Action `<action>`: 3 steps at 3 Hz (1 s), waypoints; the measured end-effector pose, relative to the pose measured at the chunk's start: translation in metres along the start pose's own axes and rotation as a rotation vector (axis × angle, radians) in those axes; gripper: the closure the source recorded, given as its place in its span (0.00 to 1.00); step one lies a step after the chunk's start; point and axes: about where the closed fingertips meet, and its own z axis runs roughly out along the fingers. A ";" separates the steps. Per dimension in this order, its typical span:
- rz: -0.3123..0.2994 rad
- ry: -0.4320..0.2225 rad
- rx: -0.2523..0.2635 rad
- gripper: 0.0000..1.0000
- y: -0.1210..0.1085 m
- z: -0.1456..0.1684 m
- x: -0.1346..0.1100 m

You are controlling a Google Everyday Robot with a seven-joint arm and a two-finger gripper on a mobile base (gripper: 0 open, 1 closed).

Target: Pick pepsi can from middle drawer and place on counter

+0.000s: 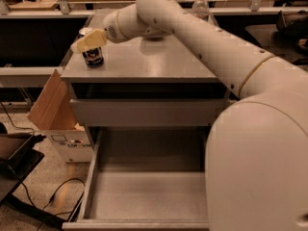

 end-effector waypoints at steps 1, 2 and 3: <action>-0.063 0.030 -0.078 0.00 0.028 -0.064 -0.014; -0.107 0.025 -0.090 0.00 0.051 -0.134 -0.023; -0.099 0.032 -0.021 0.00 0.067 -0.203 -0.005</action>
Offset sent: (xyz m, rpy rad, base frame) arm -0.1691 -0.1534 0.1137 -0.0792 -0.0801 0.1295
